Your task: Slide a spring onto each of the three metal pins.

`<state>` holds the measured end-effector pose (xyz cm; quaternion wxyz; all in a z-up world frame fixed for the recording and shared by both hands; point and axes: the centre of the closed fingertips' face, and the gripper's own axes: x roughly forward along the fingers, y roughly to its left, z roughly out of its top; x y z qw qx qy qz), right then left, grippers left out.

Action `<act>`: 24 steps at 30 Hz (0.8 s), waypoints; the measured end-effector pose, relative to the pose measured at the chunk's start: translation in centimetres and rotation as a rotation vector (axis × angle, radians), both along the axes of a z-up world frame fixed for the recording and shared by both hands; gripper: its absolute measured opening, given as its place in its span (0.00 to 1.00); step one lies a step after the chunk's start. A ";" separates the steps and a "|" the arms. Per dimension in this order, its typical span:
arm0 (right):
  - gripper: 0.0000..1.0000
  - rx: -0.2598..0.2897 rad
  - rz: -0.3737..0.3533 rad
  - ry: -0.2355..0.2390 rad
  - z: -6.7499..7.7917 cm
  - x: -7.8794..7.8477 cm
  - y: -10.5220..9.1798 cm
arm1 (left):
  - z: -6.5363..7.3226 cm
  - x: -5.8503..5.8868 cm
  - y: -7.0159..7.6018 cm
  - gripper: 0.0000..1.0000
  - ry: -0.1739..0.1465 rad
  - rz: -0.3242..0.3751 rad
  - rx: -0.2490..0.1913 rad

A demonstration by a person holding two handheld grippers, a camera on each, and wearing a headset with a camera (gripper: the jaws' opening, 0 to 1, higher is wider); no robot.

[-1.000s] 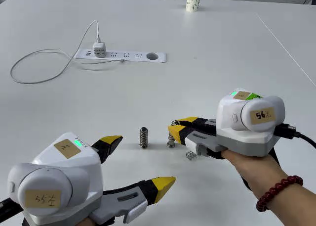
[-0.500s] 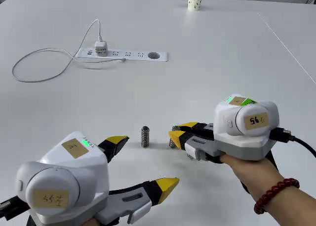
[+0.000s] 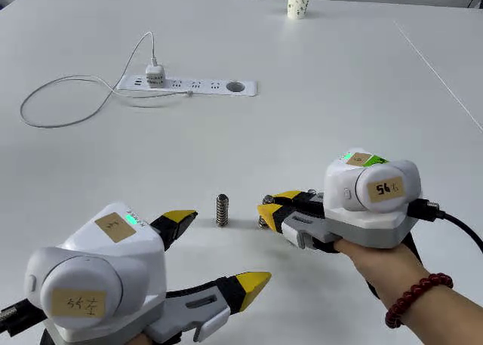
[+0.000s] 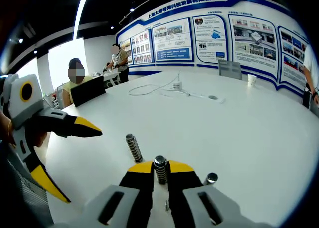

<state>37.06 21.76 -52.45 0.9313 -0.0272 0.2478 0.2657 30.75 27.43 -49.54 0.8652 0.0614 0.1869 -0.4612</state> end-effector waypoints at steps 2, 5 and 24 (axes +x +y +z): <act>0.12 -0.004 0.000 -0.001 0.0 0.0 0.0 | 0.0 0.0 0.0 0.70 0.000 -0.001 0.000; 0.12 -0.008 0.003 0.000 0.0 -0.1 0.1 | 0.1 0.1 0.0 0.70 -0.003 -0.002 -0.001; 0.24 0.071 -0.020 -0.033 3.1 -0.8 -0.3 | 0.3 -0.1 -0.3 0.64 -0.011 -0.010 0.008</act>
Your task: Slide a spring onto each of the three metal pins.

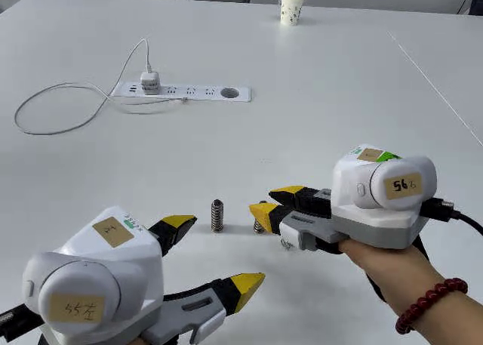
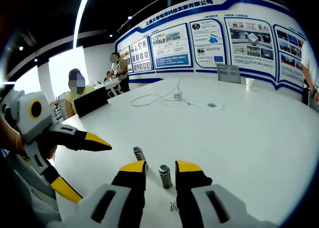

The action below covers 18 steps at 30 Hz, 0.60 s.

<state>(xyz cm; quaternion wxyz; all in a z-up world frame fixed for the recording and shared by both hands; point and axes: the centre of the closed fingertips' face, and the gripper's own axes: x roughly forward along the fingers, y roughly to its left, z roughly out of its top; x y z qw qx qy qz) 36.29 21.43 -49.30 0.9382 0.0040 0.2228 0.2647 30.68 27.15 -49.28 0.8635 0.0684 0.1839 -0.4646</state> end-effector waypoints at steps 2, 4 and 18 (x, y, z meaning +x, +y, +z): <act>0.27 0.003 -0.014 0.000 0.3 -0.1 -0.4 | 0.0 0.0 -0.1 0.62 0.001 -0.003 0.003; 0.27 0.000 -0.021 -0.006 0.5 -0.2 -0.7 | 0.0 -0.1 -0.2 0.61 0.001 -0.006 0.005; 0.35 -0.007 -0.063 -0.007 0.9 -1.1 -2.8 | -0.4 0.1 -1.3 0.52 0.000 -0.045 0.035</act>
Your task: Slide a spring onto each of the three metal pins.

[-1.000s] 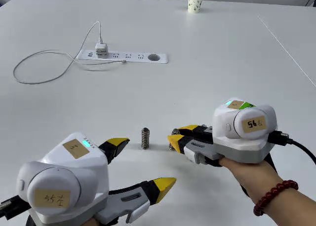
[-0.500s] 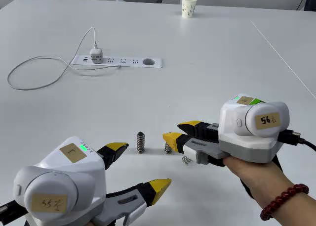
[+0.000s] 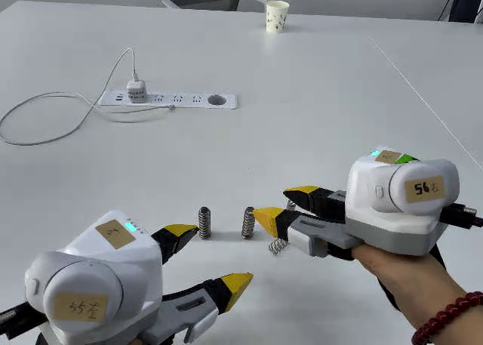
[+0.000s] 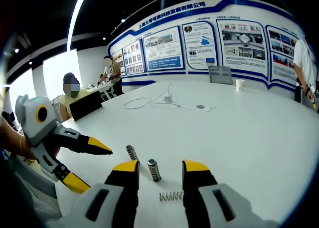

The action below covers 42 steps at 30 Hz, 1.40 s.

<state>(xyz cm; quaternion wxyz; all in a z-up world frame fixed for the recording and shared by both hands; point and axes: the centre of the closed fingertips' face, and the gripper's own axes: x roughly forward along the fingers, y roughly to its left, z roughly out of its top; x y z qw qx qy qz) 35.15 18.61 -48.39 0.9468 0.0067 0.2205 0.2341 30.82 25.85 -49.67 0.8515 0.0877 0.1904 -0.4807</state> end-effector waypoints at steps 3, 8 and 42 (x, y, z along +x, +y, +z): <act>0.38 0.005 -0.012 0.005 0.0 -0.4 -0.7 | -0.2 0.0 -0.4 0.50 -0.004 -0.014 0.013; 0.39 0.012 -0.027 0.002 0.1 -0.8 -1.7 | -0.6 -0.3 -1.2 0.46 0.007 -0.036 0.020; 0.51 0.070 -0.029 0.022 -0.3 -5.0 -6.3 | -3.3 0.7 -6.6 0.28 -0.024 -0.113 0.102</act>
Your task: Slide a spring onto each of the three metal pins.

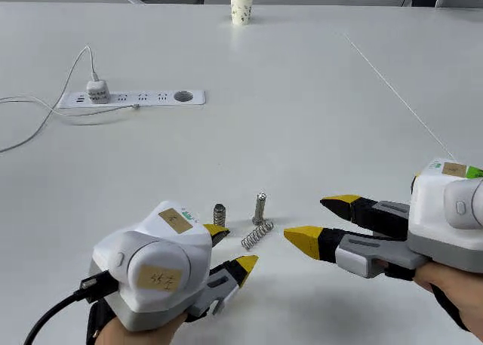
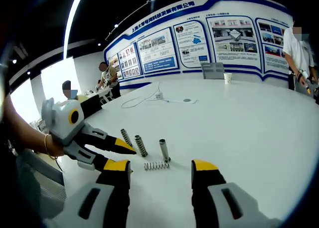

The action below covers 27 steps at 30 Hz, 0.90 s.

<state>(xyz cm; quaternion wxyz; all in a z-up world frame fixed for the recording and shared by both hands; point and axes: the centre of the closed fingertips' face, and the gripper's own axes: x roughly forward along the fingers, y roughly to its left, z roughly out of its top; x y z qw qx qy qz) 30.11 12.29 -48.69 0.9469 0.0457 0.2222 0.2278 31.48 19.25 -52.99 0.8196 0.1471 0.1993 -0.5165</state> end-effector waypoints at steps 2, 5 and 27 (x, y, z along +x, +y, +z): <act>0.51 -0.004 -0.002 0.003 -0.1 -0.3 -0.2 | -0.2 0.1 -0.3 0.27 -0.003 -0.001 0.005; 0.51 -0.009 -0.002 0.008 -0.4 -0.6 -0.4 | -0.5 0.2 -0.7 0.26 -0.006 -0.001 0.012; 0.50 -0.039 0.000 0.019 -1.0 -2.2 -0.7 | -2.7 1.3 -1.6 0.17 0.011 0.009 0.051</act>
